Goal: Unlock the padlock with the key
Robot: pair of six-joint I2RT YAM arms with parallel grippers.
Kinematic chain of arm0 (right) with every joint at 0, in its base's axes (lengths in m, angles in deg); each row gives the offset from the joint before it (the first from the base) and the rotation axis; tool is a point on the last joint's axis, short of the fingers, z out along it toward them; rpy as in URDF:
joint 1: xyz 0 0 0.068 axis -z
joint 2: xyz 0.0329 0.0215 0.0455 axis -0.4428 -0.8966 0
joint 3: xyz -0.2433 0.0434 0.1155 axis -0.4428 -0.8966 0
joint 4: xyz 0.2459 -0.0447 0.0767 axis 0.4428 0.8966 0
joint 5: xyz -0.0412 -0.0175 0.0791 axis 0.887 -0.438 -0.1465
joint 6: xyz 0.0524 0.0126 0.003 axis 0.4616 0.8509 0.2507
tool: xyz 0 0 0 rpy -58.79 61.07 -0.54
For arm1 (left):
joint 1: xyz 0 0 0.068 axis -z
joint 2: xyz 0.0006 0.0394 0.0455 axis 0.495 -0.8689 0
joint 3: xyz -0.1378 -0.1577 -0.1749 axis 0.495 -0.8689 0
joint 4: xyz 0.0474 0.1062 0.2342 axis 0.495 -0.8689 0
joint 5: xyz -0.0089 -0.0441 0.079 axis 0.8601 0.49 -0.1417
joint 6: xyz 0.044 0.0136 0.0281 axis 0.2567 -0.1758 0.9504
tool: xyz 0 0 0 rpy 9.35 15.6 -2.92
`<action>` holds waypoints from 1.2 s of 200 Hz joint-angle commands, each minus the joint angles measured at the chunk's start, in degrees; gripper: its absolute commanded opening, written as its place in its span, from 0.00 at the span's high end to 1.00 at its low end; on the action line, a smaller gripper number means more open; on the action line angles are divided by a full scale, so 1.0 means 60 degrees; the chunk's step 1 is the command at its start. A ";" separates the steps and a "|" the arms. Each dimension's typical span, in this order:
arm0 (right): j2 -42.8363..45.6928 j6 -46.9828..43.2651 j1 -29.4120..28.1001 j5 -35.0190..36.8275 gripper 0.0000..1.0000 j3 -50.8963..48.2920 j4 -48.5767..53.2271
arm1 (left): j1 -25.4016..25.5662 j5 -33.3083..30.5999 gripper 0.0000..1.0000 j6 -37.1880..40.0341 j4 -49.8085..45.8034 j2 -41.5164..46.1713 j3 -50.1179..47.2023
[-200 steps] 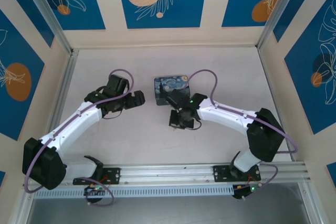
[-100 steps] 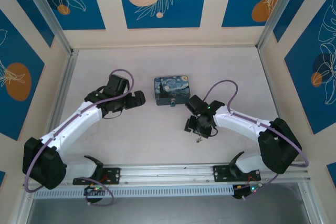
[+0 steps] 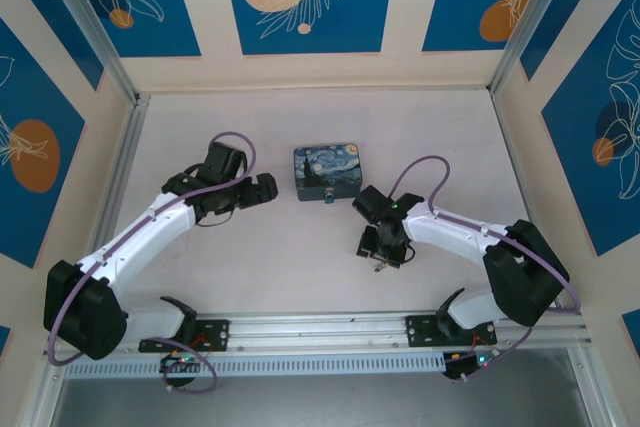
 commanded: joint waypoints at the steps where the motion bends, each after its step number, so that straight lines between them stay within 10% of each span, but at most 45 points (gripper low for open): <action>1: -0.0273 0.0110 0.0066 0.0219 0.45 -0.0047 0.0099 | -0.0122 0.0174 0.00 -0.0114 0.0168 -0.0120 0.0118; 240: -0.2014 -0.1424 -0.0630 -0.0267 0.53 0.1674 -0.1174 | -0.0121 0.0218 0.00 -0.0190 0.0330 -0.0133 -0.0087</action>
